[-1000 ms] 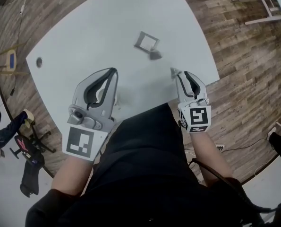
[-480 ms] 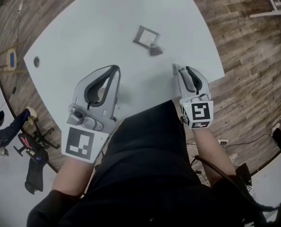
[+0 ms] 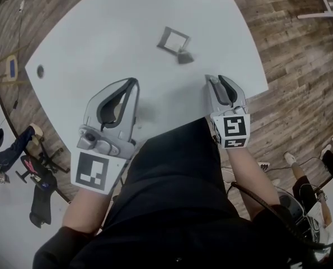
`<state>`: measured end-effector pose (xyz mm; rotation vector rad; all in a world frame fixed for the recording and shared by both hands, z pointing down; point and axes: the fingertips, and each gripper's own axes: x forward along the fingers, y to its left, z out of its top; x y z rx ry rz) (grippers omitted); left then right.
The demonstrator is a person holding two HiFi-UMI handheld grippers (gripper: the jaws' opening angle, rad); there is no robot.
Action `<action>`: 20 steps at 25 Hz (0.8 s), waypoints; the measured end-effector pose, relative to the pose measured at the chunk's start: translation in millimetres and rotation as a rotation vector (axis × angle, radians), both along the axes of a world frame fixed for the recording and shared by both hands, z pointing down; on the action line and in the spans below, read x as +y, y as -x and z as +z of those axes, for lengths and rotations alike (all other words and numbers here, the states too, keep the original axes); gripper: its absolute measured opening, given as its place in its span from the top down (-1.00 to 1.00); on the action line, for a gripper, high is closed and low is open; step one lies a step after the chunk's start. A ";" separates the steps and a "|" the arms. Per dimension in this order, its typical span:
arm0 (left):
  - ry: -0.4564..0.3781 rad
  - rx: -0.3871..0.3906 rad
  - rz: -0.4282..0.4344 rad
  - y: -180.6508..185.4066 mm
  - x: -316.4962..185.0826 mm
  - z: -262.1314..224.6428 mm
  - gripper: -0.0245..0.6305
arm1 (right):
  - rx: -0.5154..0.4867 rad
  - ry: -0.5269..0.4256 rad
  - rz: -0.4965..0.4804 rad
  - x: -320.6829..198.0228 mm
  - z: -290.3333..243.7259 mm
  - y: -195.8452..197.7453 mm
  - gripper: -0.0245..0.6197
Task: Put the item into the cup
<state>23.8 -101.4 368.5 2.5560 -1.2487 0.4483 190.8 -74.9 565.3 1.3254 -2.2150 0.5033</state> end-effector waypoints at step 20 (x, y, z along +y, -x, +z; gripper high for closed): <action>-0.010 0.004 -0.041 14.8 5.8 -4.0 0.93 | 0.052 0.043 0.005 3.5 9.5 -0.8 0.85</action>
